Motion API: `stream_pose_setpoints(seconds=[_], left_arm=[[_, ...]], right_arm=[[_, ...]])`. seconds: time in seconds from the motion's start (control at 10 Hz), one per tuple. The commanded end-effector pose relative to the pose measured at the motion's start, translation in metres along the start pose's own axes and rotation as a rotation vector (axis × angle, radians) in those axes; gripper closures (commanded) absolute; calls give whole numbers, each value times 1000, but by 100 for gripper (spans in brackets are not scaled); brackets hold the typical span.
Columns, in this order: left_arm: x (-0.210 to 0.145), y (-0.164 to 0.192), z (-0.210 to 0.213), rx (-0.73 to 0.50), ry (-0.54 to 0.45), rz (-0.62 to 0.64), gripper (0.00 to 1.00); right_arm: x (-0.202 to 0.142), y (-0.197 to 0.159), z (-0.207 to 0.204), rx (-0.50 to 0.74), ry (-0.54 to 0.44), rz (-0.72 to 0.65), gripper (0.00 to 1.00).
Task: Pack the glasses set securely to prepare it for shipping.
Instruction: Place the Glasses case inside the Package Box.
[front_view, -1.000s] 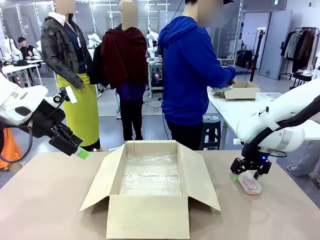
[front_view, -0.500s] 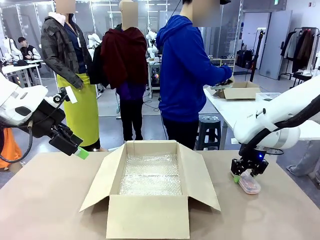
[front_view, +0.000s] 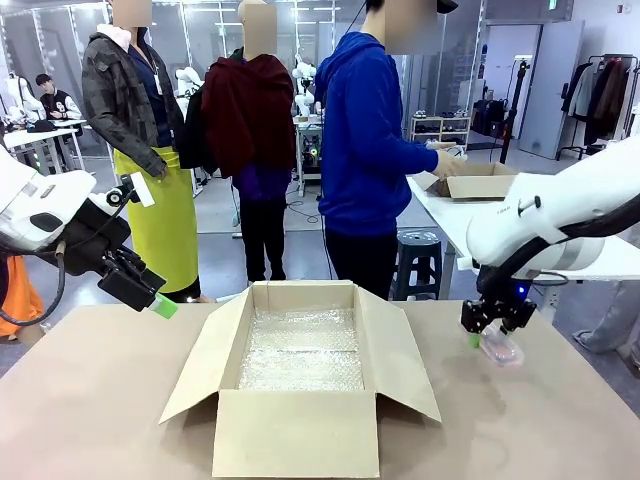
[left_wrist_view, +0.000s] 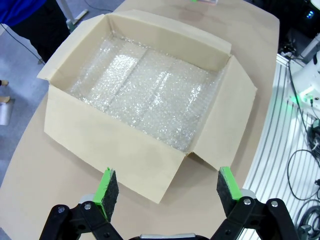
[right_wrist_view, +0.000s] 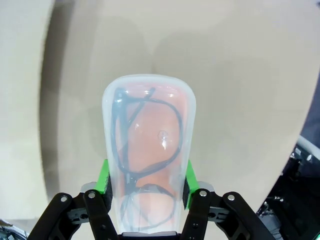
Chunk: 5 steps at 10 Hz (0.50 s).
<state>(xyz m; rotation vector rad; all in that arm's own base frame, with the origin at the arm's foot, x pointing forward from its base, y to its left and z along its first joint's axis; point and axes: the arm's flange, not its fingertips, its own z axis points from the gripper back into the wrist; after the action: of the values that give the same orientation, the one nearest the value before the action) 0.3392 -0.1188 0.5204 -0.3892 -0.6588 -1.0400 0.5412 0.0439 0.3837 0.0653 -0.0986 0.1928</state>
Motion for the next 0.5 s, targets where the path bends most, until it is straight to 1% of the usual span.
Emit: stream_pose_setpoints(seconds=[0.0,0.1,0.2,0.3,0.4], left_arm=[[-1,3,1,-13,-18,-17,0],[-1,3,1,-13,-18,-17,0],[-1,3,1,-13,-18,-17,0],[-1,3,1,-13,-18,-17,0],[-1,3,1,-13,-18,-17,0]], right_arm=[[-12,35,49,-17,-55,217,64],[-15,60,71,-23,-40,411,64],[-12,84,86,-32,-11,560,64],[-7,108,96,-39,-1,659,64],[-3,133,101,-16,20,811,64]])
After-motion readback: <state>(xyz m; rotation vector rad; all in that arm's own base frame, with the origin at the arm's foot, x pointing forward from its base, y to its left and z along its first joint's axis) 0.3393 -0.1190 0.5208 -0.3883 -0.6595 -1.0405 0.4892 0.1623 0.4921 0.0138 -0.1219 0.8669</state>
